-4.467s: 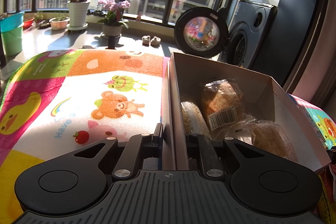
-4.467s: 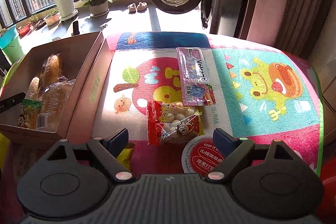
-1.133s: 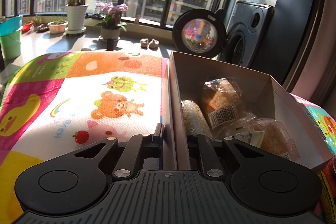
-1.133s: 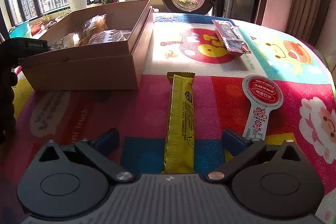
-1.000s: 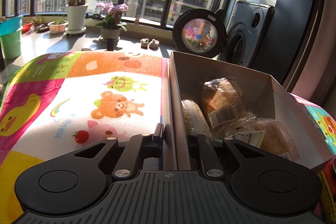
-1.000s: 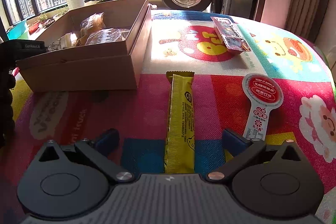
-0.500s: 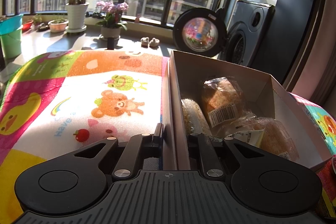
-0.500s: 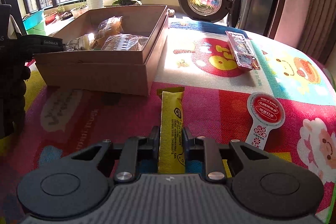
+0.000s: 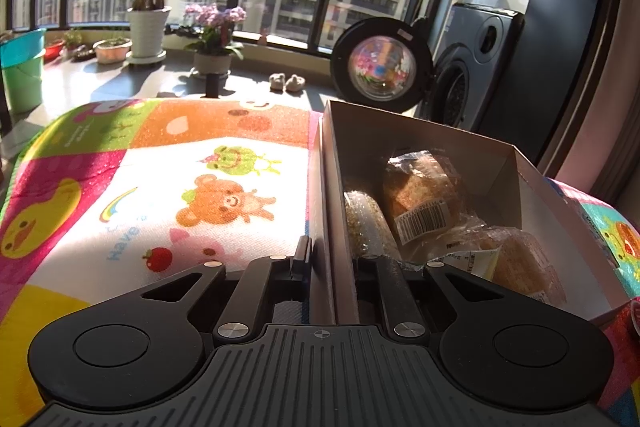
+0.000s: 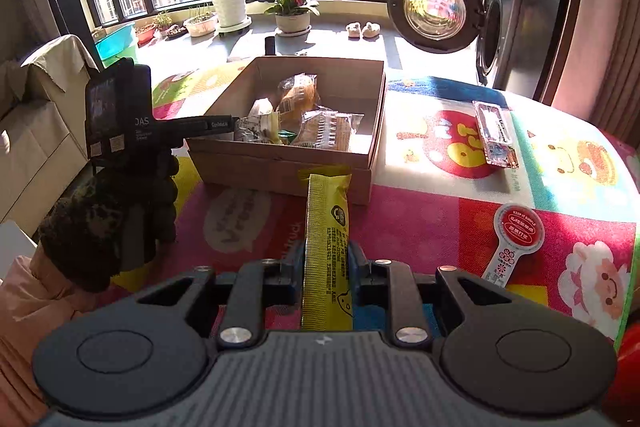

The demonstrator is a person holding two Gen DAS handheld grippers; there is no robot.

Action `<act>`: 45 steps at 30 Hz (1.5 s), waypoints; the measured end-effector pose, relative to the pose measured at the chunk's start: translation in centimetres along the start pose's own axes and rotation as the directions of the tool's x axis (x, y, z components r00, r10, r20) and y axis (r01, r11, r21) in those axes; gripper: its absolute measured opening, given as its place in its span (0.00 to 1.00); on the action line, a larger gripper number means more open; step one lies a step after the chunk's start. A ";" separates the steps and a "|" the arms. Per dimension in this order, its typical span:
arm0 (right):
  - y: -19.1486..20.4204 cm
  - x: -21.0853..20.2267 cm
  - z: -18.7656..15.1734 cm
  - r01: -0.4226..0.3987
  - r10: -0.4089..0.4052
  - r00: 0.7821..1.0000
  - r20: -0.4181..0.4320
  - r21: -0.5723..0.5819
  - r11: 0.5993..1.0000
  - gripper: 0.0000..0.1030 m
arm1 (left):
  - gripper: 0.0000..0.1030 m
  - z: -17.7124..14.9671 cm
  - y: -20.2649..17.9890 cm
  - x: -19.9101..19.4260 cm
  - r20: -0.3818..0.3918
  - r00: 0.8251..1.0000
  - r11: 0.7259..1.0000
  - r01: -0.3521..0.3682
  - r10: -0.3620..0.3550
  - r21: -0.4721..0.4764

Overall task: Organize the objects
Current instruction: 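Carry the yellow bar into the box and open the right tool, then grasp the pink Volcano pack with the right tool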

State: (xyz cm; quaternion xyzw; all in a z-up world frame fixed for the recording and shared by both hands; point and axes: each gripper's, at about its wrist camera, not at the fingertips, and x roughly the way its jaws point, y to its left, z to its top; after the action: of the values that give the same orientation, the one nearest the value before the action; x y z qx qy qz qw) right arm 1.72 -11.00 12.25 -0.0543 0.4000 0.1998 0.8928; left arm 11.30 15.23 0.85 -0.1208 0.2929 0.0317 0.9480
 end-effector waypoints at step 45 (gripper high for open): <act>-11.1 9.5 -3.9 0.079 -0.164 0.945 0.283 0.290 0.954 0.61 | 0.11 0.6 -0.4 -1.5 0.127 0.992 0.999 -0.015 0.008 0.050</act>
State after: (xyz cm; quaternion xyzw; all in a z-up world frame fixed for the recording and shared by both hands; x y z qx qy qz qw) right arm 9.14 -19.22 1.93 0.0769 0.2775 0.0924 0.9532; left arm 10.42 14.99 2.30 -0.0926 0.2335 0.0372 0.9672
